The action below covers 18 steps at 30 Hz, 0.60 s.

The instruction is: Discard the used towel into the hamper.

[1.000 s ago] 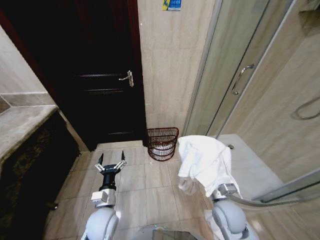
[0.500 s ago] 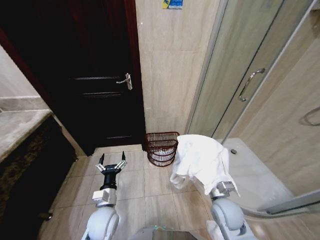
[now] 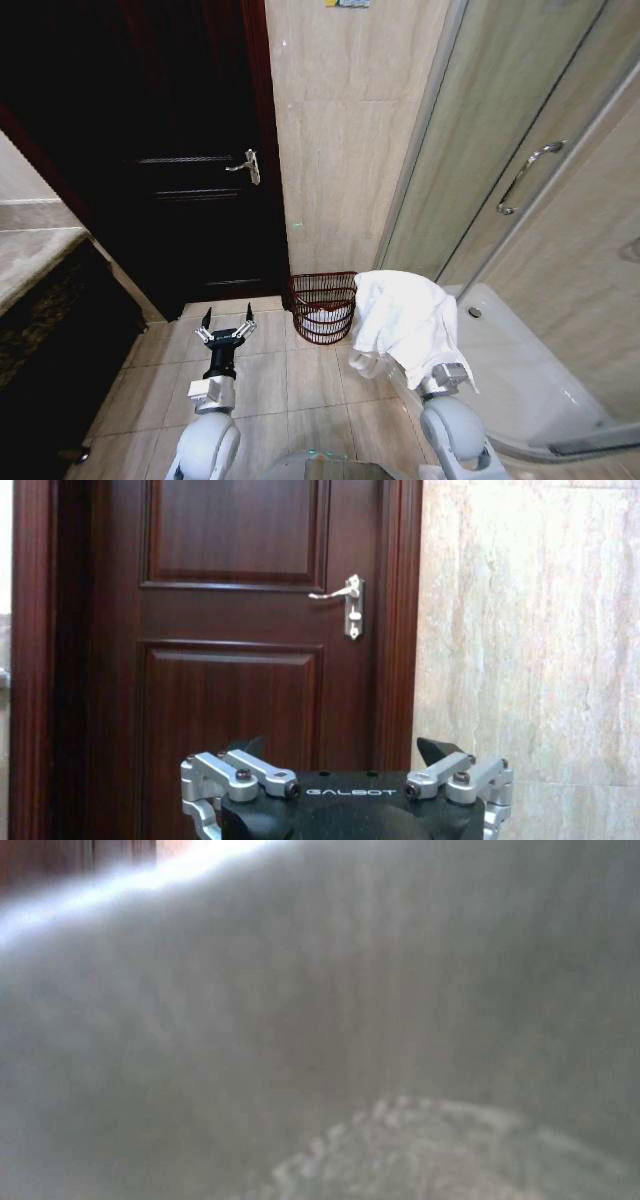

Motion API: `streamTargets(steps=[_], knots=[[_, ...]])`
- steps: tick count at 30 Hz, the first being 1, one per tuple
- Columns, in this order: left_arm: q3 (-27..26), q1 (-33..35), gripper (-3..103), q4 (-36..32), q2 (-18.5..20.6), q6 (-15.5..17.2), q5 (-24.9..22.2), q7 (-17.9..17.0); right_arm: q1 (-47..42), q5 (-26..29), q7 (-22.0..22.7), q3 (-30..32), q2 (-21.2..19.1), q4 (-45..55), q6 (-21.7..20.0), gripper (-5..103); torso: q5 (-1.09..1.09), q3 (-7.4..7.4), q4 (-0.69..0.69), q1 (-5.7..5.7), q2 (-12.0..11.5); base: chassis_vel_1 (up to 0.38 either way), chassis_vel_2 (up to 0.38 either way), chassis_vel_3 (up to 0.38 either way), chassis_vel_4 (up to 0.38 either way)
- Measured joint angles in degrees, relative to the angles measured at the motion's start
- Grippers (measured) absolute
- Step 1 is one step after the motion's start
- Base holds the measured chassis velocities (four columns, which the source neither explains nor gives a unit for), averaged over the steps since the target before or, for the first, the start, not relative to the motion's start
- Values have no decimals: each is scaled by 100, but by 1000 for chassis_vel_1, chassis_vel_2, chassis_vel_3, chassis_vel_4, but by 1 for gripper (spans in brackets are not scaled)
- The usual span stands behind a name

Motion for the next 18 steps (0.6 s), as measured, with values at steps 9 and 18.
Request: streamTargets(steps=[9,18], knots=[[-2,-2,100,2,-27,-32,2,-1,-31,-68,-23,-6,18,33,7,8,0,-136,0,-112,-253,-87,84,88,-87],[5,-10,100,27,-62,-94,8,-11,-79,-83,-126,-12,52,99,61,8,0,-214,-1,-192,-406,-9,14,11,-7]])
